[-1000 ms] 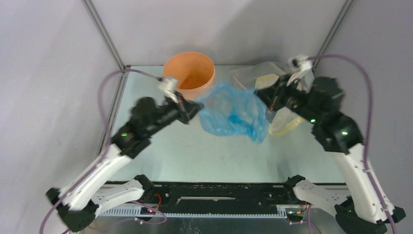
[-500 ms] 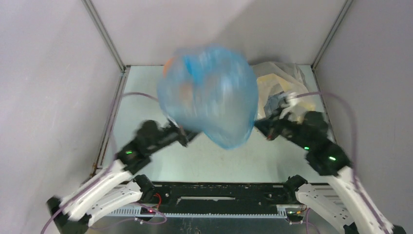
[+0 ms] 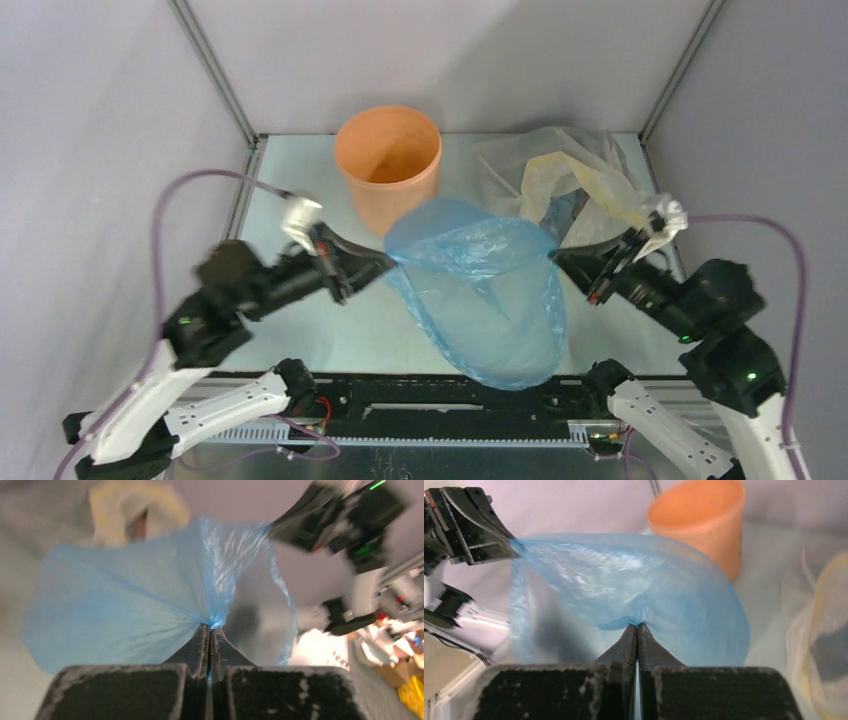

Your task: Put the trash bags into the trash bin

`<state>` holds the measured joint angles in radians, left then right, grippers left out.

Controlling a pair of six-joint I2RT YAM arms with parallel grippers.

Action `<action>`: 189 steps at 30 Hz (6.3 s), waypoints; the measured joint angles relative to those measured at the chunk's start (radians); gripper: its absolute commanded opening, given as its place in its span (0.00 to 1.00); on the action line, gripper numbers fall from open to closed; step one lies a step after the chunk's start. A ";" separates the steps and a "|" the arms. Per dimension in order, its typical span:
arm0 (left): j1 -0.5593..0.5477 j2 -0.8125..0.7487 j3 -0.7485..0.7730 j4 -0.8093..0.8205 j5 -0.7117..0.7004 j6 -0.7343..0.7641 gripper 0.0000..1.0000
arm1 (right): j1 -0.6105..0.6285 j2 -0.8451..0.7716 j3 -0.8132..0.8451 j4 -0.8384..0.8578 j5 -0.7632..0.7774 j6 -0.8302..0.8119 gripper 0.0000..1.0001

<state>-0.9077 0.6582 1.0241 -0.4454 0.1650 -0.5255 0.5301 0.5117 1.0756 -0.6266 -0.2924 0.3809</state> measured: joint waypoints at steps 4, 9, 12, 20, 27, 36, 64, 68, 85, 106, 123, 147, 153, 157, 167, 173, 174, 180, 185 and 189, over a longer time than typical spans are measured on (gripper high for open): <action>0.000 0.027 0.340 -0.072 -0.006 0.004 0.02 | 0.000 0.114 0.224 0.038 -0.019 -0.016 0.00; 0.001 0.091 0.579 -0.192 -0.061 0.030 0.00 | 0.005 0.213 0.344 0.090 -0.044 -0.026 0.00; 0.013 0.170 0.656 -0.232 -0.098 0.038 0.00 | 0.004 0.265 0.365 0.118 -0.028 -0.030 0.00; 0.206 0.351 0.760 -0.301 -0.117 0.082 0.00 | 0.004 0.400 0.385 0.310 -0.021 -0.020 0.00; 0.380 0.403 0.801 -0.292 -0.076 0.100 0.00 | 0.005 0.556 0.400 0.493 -0.039 0.020 0.00; 0.605 0.491 0.835 -0.230 0.052 0.069 0.00 | 0.016 0.840 0.511 0.562 -0.061 0.040 0.00; 0.843 0.795 0.878 0.124 0.356 -0.192 0.00 | -0.076 1.277 1.033 0.489 -0.088 0.080 0.00; 0.861 0.873 0.938 0.149 0.370 -0.216 0.00 | -0.076 1.349 1.128 0.459 -0.094 0.084 0.33; 0.882 0.922 0.938 0.281 0.462 -0.283 0.00 | -0.031 1.302 1.269 0.283 -0.054 -0.108 0.37; 0.858 0.908 0.824 0.435 0.628 -0.323 0.00 | 0.126 1.534 1.343 0.068 -0.013 -0.288 0.00; 0.848 0.890 0.740 0.578 0.694 -0.376 0.00 | 0.156 1.759 1.344 0.032 0.009 -0.325 0.00; 0.911 0.895 0.625 0.389 0.539 -0.170 0.00 | 0.143 1.876 1.424 -0.032 0.241 -0.328 0.00; 0.930 0.896 0.540 0.343 0.461 -0.116 0.00 | 0.179 1.914 1.425 -0.083 0.248 -0.352 0.00; 0.931 0.893 0.492 0.337 0.414 -0.081 0.00 | 0.196 1.924 1.424 -0.147 0.253 -0.362 0.00; 0.930 0.890 0.416 0.342 0.394 -0.050 0.00 | 0.186 1.888 1.389 -0.281 0.287 -0.352 0.00; 0.927 0.893 0.384 0.359 0.409 -0.050 0.00 | 0.166 1.859 1.377 -0.389 0.258 -0.344 0.00; 0.926 0.893 0.384 0.362 0.414 -0.051 0.00 | 0.164 1.854 1.373 -0.404 0.258 -0.344 0.00; 0.859 0.876 0.337 0.386 0.415 -0.058 0.00 | 0.159 1.765 1.245 -0.471 0.286 -0.336 0.00; 0.809 0.813 0.260 0.381 0.413 -0.095 0.00 | 0.154 1.647 1.113 -0.499 0.316 -0.324 0.00; 0.796 0.760 0.253 0.383 0.410 -0.113 0.00 | 0.153 1.578 1.106 -0.513 0.323 -0.320 0.00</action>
<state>-0.1120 1.4185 1.2766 -0.0628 0.5747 -0.6384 0.6827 2.0899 2.1811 -1.1400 0.0307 0.0605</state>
